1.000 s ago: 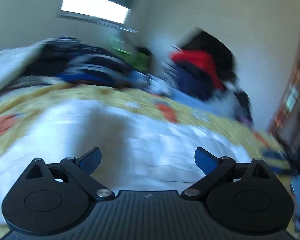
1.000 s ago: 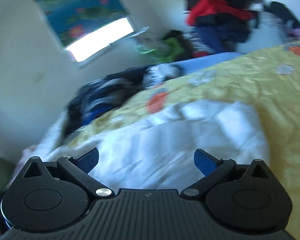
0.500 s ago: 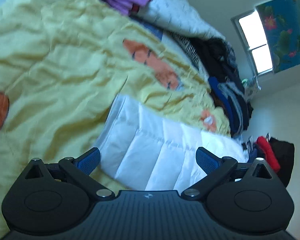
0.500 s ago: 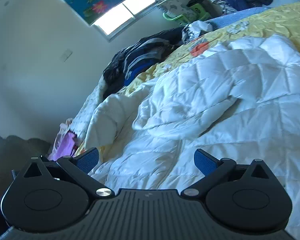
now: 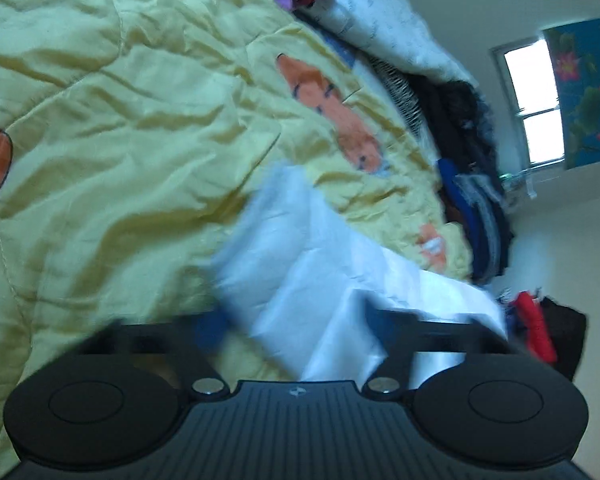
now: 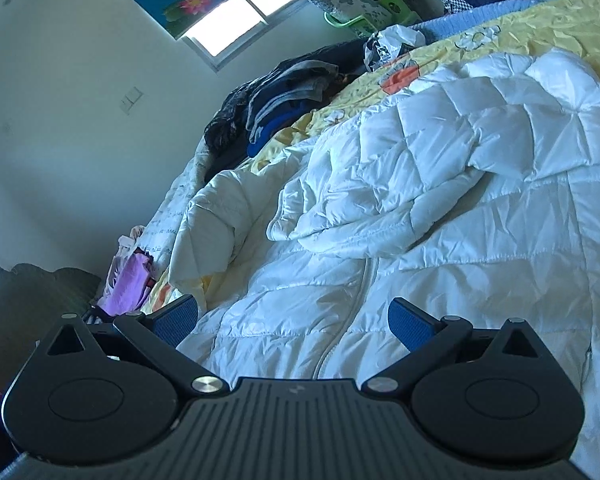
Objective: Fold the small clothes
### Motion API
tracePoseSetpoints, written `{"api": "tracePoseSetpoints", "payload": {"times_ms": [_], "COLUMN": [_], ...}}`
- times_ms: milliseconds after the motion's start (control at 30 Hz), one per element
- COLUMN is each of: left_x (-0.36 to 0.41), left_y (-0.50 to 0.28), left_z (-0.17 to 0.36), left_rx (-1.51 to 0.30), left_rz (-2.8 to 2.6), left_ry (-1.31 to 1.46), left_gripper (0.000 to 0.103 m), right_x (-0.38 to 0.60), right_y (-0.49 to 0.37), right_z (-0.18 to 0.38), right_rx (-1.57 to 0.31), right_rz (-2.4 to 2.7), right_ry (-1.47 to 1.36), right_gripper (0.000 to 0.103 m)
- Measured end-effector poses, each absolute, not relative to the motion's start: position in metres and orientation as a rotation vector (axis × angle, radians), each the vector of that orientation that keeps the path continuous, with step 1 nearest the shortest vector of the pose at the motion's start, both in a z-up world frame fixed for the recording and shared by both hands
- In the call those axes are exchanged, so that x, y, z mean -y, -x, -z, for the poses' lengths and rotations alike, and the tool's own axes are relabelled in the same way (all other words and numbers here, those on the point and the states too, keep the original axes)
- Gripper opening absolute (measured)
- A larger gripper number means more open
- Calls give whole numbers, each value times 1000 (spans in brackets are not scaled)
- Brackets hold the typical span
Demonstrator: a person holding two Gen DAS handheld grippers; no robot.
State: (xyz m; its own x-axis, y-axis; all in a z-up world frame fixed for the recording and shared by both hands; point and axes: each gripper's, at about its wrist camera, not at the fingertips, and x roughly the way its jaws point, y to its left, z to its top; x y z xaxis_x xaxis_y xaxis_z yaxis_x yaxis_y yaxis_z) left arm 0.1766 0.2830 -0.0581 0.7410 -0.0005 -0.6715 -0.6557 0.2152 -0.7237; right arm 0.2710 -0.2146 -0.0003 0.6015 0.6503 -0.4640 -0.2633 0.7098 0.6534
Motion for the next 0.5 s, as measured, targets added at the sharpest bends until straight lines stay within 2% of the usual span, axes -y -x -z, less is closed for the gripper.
{"api": "tracePoseSetpoints", "payload": {"times_ms": [67, 167, 333, 500], "left_x": [-283, -283, -281, -259], "left_y": [-187, -194, -196, -199], "left_z": [62, 60, 47, -4], "left_rx": [-674, -659, -634, -461], "left_rz": [-493, -503, -546, -549], "left_ry": [1261, 1222, 1148, 950], "left_gripper": [20, 20, 9, 8], "right_x": [214, 212, 214, 222], "right_y": [-271, -271, -269, -268], "right_z": [0, 0, -1, 5], "right_rx": [-746, -749, -742, -751], "right_rz": [-569, -576, -597, -598], "right_ry": [-578, -582, -594, -615], "right_gripper": [103, 103, 103, 103]}}
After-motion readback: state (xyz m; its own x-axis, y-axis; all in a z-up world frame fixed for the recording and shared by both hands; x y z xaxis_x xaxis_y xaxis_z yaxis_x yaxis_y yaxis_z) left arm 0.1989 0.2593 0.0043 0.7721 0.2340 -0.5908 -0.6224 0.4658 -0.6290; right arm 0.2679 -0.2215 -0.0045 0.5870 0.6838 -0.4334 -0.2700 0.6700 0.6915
